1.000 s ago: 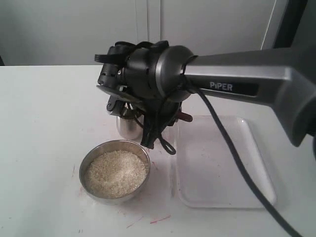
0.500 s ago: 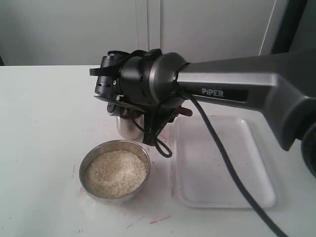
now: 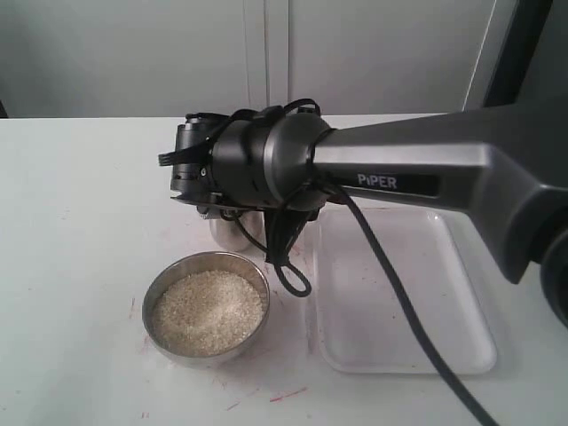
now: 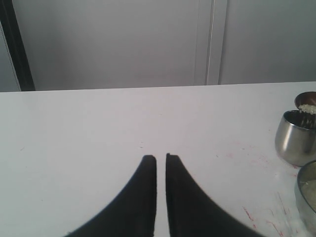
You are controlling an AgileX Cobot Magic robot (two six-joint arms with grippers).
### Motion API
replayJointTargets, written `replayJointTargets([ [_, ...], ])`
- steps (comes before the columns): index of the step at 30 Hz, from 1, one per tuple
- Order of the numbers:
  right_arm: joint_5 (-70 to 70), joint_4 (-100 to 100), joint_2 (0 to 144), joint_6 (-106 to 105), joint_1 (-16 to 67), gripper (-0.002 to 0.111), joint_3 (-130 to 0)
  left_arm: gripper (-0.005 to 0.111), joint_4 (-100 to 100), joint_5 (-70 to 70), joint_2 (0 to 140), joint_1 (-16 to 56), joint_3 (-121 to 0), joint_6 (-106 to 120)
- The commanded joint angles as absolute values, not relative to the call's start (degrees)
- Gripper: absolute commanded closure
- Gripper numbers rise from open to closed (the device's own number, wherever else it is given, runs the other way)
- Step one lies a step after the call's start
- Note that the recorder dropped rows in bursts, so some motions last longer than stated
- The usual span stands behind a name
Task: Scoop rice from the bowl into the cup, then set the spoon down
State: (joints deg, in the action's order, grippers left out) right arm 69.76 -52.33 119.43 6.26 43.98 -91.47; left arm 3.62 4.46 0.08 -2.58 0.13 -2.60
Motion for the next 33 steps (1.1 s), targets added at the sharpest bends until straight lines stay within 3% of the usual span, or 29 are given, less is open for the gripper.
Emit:
replayJointTargets([
  [1, 69.96, -53.68, 119.40, 6.78, 43.97, 0.108, -91.25, 0.092, 3.83, 4.69, 0.00, -2.51, 0.00, -2.81],
  [33, 69.96, -56.85, 119.51, 6.71, 45.91, 0.108, -91.25, 0.092, 3.83, 4.69, 0.00, -2.51, 0.00, -2.81],
])
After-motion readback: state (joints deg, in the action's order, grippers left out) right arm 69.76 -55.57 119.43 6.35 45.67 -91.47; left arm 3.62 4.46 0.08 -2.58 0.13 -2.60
